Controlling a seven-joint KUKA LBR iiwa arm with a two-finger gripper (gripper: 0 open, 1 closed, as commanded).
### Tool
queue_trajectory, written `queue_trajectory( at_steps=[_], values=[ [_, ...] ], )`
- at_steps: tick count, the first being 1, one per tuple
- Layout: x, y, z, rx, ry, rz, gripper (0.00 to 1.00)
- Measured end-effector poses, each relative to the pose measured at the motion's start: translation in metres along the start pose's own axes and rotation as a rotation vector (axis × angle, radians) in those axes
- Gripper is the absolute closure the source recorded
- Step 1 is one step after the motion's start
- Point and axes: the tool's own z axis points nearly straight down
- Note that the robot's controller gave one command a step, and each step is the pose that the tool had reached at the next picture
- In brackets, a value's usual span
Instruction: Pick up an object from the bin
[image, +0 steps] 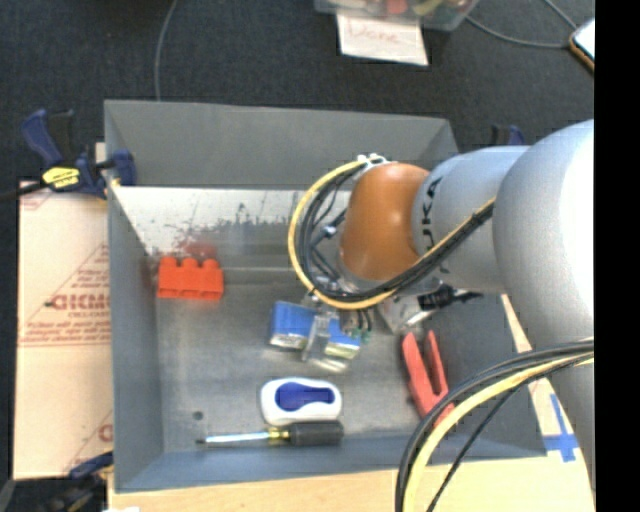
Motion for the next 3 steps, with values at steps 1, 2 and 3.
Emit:
queue_trajectory(
  at_steps=[1,2,3],
  values=[
    [-0.001,0.000,-0.018,-0.001,-0.002,0.000,1.00],
    [0.000,0.000,-0.053,0.000,0.004,-0.001,1.00],
    [-0.002,0.000,-0.099,-0.001,0.000,-0.002,1.00]
  ],
)
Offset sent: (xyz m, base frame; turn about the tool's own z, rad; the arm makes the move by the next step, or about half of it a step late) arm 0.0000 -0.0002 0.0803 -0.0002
